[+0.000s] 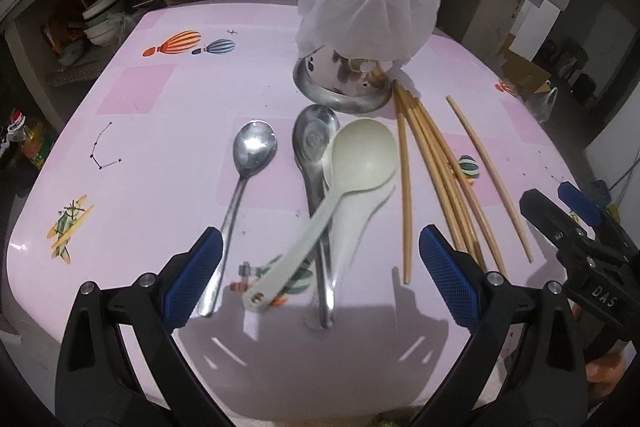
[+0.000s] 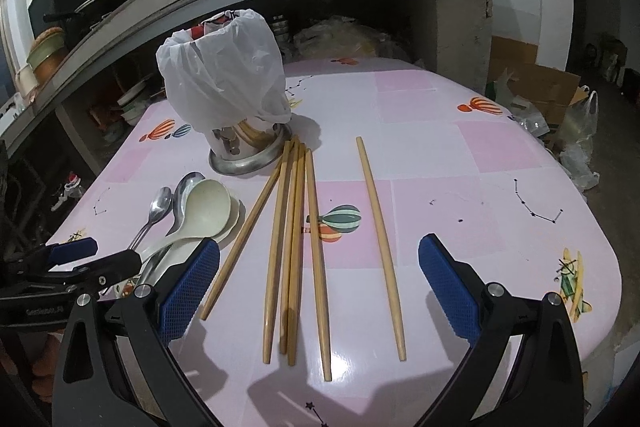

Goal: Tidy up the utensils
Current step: 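Move both tools toward the spoons beside the bag-lined steel holder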

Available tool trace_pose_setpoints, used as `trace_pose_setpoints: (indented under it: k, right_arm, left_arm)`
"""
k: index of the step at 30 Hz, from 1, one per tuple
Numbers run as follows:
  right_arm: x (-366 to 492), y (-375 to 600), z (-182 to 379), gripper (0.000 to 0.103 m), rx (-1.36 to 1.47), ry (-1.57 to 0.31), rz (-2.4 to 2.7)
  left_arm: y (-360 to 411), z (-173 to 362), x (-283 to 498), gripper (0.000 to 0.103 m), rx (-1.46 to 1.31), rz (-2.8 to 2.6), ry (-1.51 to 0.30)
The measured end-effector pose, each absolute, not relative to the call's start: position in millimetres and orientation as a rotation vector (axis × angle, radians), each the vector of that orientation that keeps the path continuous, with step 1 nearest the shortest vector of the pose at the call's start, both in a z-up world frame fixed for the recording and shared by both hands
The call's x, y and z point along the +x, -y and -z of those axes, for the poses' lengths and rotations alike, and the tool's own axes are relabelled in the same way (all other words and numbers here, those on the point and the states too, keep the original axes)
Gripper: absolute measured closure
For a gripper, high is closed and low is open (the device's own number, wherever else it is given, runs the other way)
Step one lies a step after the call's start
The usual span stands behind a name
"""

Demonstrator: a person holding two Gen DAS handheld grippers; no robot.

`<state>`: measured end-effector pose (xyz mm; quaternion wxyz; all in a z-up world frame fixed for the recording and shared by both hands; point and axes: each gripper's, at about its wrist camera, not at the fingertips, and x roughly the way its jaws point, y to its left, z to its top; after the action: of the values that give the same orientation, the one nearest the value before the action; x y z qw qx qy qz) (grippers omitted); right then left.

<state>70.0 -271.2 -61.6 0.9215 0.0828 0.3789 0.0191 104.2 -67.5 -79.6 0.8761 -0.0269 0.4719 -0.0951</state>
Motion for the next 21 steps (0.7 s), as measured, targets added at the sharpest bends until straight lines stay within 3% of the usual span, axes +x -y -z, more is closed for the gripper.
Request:
trace_pose_setpoints:
  k: [10,21]
  right_arm:
    - [81.6,274.6,56.6,0.007,0.201,-0.755,-0.138]
    - [137.2,240.8,63.1,0.036,0.251,-0.85,-0.372]
  left_arm:
    - [46.5,83.8,120.1,0.008,-0.176,0.2,-0.983]
    - [14.1,81.8,115.8,0.008,-0.29,0.217,-0.918]
